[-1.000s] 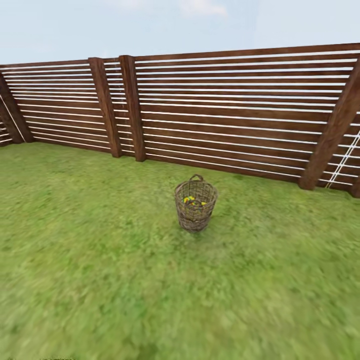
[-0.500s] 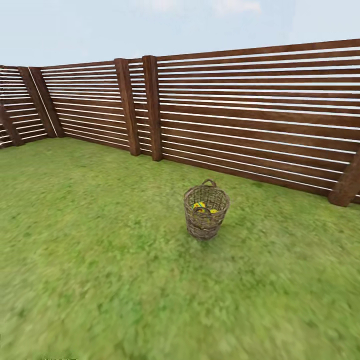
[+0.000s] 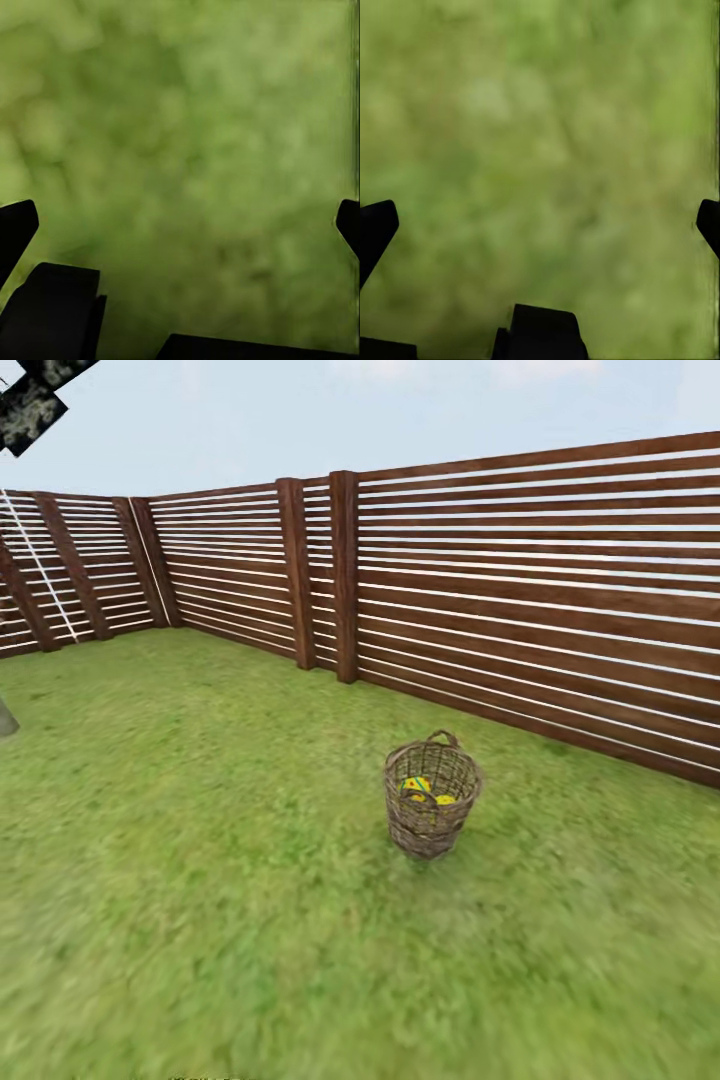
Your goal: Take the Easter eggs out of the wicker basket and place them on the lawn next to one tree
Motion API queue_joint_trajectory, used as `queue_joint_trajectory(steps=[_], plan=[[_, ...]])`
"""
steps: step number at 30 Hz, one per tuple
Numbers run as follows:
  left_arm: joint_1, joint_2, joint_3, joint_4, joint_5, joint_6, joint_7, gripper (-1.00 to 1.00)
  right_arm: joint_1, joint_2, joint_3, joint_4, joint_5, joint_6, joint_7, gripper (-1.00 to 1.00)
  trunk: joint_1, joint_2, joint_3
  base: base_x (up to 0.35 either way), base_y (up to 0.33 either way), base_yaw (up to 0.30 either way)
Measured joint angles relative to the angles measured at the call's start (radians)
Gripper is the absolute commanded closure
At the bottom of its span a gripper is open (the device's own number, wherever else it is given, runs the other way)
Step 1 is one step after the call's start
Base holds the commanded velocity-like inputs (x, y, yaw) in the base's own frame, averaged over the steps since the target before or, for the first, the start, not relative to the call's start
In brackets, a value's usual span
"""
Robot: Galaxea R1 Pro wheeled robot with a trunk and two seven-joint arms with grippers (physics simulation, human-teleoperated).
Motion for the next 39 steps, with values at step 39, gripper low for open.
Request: queue_joint_trajectory(steps=[39], plan=[[0.0,0.001,0.002,0.001,-0.001,-0.001,0.0,-1.0,0.0,-0.001,0.005,0.013,0.002,0.008,-0.002,-1.0,0.0,0.0,0.0,0.002,-0.277,0.231]])
